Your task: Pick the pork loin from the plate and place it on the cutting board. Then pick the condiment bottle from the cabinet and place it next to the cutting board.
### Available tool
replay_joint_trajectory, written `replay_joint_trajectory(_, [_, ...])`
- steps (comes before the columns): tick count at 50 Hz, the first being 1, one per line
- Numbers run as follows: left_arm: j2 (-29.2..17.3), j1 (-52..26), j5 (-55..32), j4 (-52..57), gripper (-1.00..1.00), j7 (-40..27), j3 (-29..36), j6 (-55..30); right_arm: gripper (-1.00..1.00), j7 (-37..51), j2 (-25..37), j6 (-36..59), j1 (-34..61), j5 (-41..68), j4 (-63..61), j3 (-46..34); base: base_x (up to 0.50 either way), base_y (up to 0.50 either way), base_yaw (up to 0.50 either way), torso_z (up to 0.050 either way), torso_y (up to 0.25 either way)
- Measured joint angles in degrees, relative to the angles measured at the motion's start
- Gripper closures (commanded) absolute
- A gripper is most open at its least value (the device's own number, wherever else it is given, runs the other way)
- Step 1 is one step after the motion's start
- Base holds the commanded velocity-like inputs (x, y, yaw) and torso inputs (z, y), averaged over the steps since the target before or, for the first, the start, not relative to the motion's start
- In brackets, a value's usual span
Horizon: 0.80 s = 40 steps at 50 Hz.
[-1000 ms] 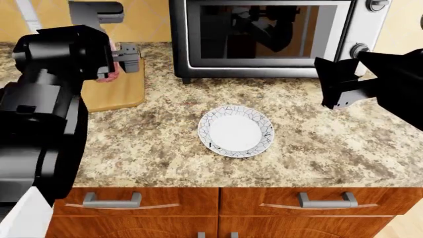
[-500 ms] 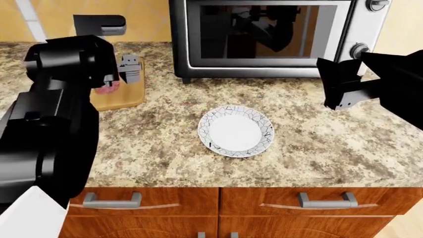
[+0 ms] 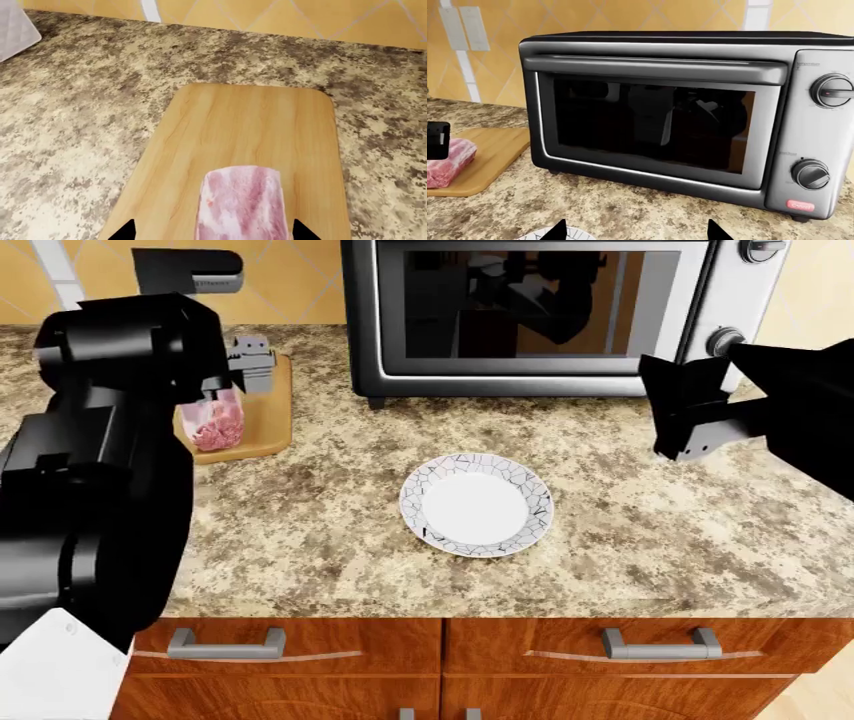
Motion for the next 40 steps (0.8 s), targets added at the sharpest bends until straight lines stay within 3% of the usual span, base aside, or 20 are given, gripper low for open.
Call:
replay_joint_trajectory(10, [-0.71,-4.01,-0.16,1.71,-1.0,9.75,1.91,2.84,-1.0,1.64,0.26,0.18,2.23,1.9,-0.13,-0.3,0.0,0.0,0.0,0.0,0.0])
replay_joint_trajectory(18, [-3.25,1.7,-1.28,24.17,-1.0,18.44,3.65,-6.06,-1.0,5.42,0.1,1.62,9.68,5.14,0.54,-2.44,0.0,0.0,0.0,0.0,0.0])
replay_joint_trajectory(25, [-5.81,6.36,-1.96,38.22,-1.0,23.24,5.06,-11.65,-1.0,7.95,-2.31,3.88,24.42,4.57,6.19,-7.61,0.0,0.0,0.0,0.013,0.046])
replay_joint_trajectory(35, [-8.64,9.75,-2.33,45.23,-1.0,27.38,7.05,-14.03,-1.0,-6.28,-10.93,0.69,52.04,-15.14,26.56,-23.04,0.0,0.0,0.0,0.046,0.134])
replay_joint_trajectory(40, [-9.67,10.3,-2.32,45.64,-1.0,28.96,8.23,-13.24,-1.0,-22.86,-20.16,-2.62,60.9,-37.6,39.41,-20.5,0.0,0.0,0.0,0.049,0.145])
